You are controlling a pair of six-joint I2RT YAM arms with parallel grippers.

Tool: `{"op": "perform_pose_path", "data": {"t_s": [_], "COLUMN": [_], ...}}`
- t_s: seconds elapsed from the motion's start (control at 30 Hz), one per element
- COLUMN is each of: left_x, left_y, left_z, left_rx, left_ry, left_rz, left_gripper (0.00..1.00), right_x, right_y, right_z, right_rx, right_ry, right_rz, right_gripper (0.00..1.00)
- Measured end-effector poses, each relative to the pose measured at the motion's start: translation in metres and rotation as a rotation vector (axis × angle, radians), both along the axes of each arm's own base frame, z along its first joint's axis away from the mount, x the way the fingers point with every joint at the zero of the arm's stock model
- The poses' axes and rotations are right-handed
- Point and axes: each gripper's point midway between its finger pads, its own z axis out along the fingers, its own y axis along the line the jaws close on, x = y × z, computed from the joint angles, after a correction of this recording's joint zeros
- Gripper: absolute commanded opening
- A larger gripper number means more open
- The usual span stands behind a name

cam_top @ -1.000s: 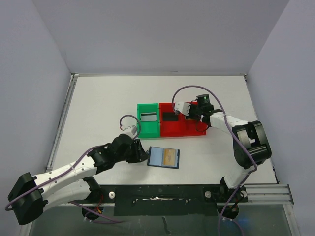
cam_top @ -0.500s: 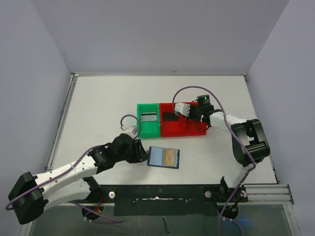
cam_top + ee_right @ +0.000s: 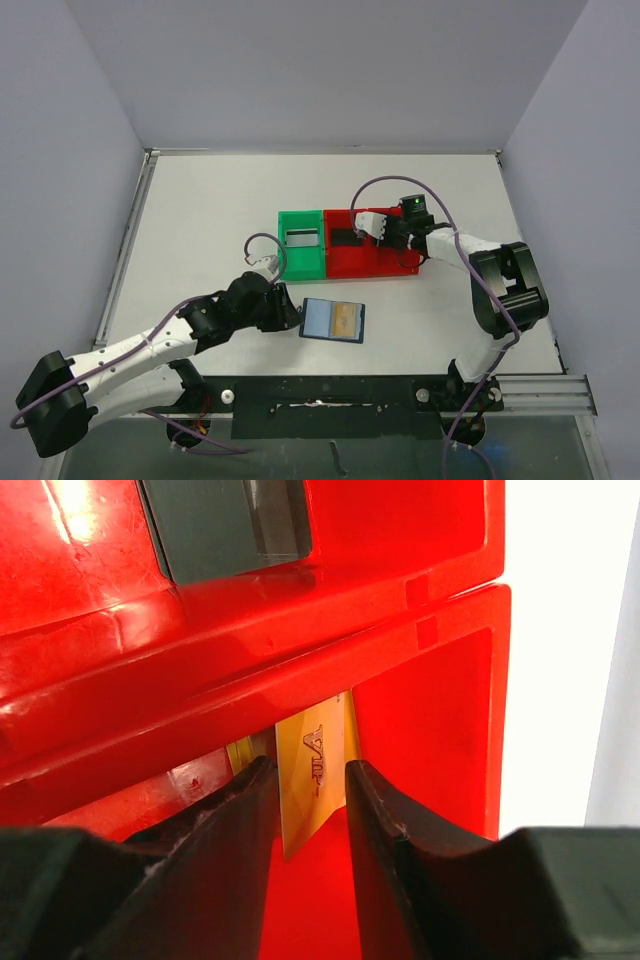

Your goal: Take the credit cards out of the card holder

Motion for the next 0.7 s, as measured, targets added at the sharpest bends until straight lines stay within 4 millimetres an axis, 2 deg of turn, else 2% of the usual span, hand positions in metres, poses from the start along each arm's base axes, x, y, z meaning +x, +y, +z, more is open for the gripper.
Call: {"op": "perform_pose_path", "data": {"t_s": [0.33, 0.7], "left_x": [-0.0008, -0.0033], "left_y": [0.0007, 0.0018], "left_z": [0.0016, 0.0006], "left_rx": [-0.003, 0.000], "left_ry": [-0.002, 0.008], "left_rz": [0.000, -0.005], "left_gripper": [0.33, 0.33], "right_x": [0.0002, -0.0011], "right_y": [-0.0031, -0.0043], "right_z": [-0.0005, -0.0047], "right_rx": [0.011, 0.017], "right_ry": [0.008, 0.026], "right_rz": [-0.023, -0.043], "right_gripper": [0.44, 0.48]}}
